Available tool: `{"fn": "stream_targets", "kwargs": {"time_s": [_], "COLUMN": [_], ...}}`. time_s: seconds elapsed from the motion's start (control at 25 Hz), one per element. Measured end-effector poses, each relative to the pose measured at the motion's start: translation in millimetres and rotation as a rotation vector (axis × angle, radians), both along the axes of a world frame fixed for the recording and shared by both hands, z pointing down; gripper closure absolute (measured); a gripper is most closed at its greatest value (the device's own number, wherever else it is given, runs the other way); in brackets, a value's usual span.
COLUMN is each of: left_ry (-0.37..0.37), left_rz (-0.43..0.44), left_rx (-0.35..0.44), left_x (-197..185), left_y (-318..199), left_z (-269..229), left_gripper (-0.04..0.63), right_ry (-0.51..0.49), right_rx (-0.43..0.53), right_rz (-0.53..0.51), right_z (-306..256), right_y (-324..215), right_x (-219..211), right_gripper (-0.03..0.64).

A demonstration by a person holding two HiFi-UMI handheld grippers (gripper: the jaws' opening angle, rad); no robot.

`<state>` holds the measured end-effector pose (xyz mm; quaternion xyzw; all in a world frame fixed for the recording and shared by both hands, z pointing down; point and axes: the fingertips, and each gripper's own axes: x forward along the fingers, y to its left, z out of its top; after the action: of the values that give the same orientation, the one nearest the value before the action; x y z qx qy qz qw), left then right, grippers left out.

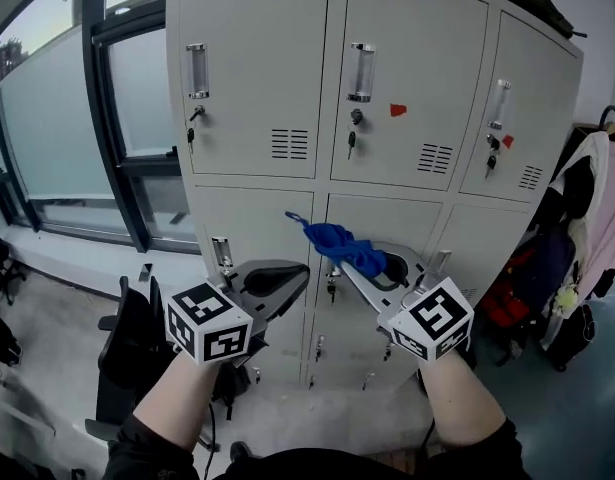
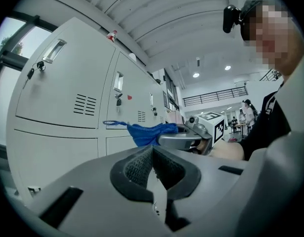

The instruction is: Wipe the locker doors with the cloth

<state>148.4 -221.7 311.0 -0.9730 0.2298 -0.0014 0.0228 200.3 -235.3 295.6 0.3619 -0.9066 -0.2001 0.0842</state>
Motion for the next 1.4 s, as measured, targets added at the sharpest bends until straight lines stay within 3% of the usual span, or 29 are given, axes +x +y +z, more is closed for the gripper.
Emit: {"fn": "stream_targets", "kwargs": {"time_s": [0.36,0.76,1.4], "left_ry": [-0.054,-0.030,-0.010], "left_rz": [-0.017,0.020,0.047], "left_rx": [0.031,0.032,0.031], "left_x": [10,-15,-25], "left_y": [44,62,61], "left_z": [6,8,9], "left_gripper": [0.588,0.588,0.588], "right_ry": [-0.113,-0.230,-0.252], "right_rx": [-0.049,-0.152,-0.173], "right_rz": [-0.042,-0.003,0.017], "right_z": [3,24,29], "right_y": [45,63,62], "right_x": [-12,-26,-40], "right_gripper": [0.514,0.514,0.514]}}
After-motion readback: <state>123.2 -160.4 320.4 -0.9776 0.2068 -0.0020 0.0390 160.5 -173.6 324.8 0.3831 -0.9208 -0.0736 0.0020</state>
